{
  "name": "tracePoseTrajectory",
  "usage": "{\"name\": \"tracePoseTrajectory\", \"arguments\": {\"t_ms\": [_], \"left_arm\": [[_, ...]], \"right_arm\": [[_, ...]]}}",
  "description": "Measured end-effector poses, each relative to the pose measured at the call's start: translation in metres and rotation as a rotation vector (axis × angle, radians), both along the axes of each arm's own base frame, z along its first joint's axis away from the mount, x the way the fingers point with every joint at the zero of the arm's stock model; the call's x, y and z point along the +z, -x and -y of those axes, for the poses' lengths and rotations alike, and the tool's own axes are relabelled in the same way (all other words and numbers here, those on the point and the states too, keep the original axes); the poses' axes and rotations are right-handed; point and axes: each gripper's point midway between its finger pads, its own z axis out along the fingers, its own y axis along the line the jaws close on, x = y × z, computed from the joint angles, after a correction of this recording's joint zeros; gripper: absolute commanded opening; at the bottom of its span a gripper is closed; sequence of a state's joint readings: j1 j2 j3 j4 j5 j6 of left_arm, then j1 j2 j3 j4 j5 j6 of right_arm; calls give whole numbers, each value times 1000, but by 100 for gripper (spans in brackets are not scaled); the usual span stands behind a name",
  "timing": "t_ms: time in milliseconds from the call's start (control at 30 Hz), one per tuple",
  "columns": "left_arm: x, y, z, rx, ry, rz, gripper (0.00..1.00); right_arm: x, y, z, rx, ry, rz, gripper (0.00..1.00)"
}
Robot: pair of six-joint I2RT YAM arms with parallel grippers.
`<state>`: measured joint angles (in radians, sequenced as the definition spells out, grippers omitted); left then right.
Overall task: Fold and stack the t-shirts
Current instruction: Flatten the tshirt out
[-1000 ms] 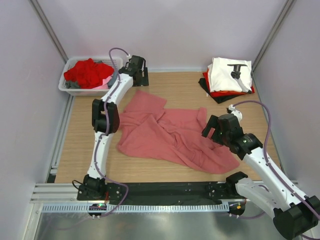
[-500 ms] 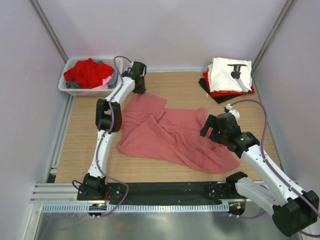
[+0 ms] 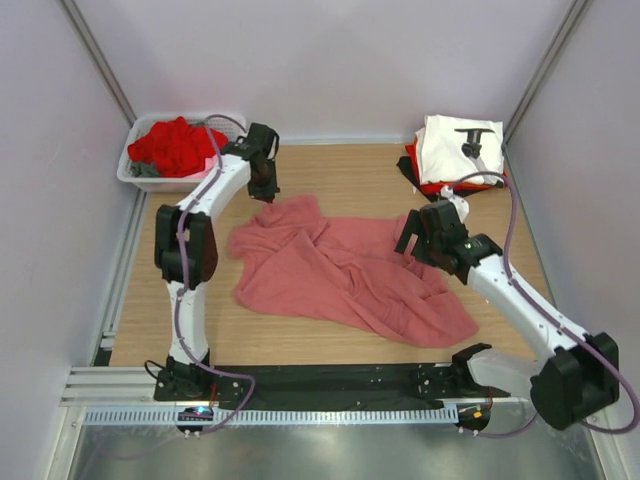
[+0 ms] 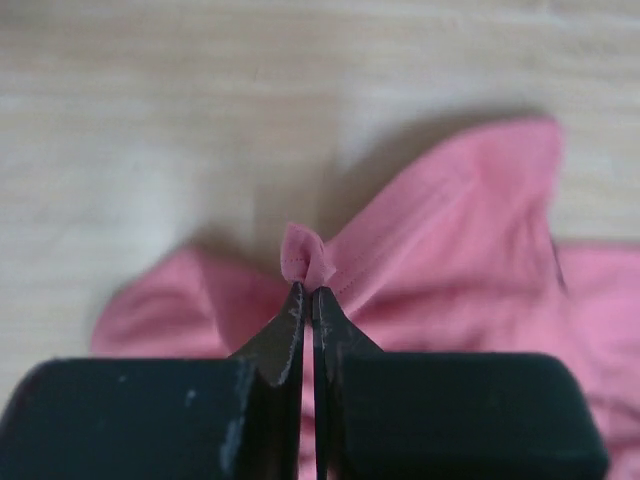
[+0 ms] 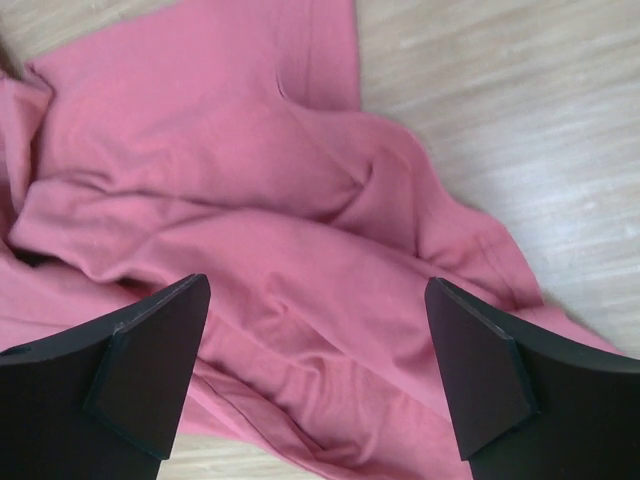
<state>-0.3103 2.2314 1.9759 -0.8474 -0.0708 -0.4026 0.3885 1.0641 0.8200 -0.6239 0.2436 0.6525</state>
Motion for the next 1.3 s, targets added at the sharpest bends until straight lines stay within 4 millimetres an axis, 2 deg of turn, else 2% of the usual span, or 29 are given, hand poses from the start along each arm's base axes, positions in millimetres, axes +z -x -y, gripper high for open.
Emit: {"name": "tracePoseTrajectory", "arguments": {"t_ms": [67, 167, 200, 267, 300, 333, 533, 667, 833, 1067, 1300], "left_arm": [[36, 25, -6, -2, 8, 27, 0], [84, 52, -13, -7, 19, 93, 0], [95, 57, -15, -10, 20, 110, 0], [111, 66, -17, -23, 19, 139, 0], [113, 71, -19, -26, 15, 142, 0], [110, 75, -20, -29, 10, 133, 0], [63, 101, -28, -35, -32, 2, 0], [61, 102, -28, -35, -33, -3, 0], [66, 102, -28, -37, -26, 11, 0], [69, 102, -27, -38, -19, 18, 0], [68, 103, -28, -38, -21, 14, 0]], "right_arm": [[4, -18, -4, 1, 13, -8, 85], [8, -56, -8, -6, 36, -21, 74], [8, -67, -8, -10, 41, -22, 67], [1, -91, -8, -15, 63, -42, 58], [-5, -102, -8, -19, 76, -55, 51], [-10, -112, -7, -22, 90, -69, 49], [-43, -162, -5, -30, 181, -138, 44], [-61, -177, -4, -21, 225, -178, 44], [-77, -187, -4, -20, 254, -211, 48], [-88, -185, -1, -24, 274, -238, 48], [-94, -182, 0, -24, 279, -251, 41]]}}
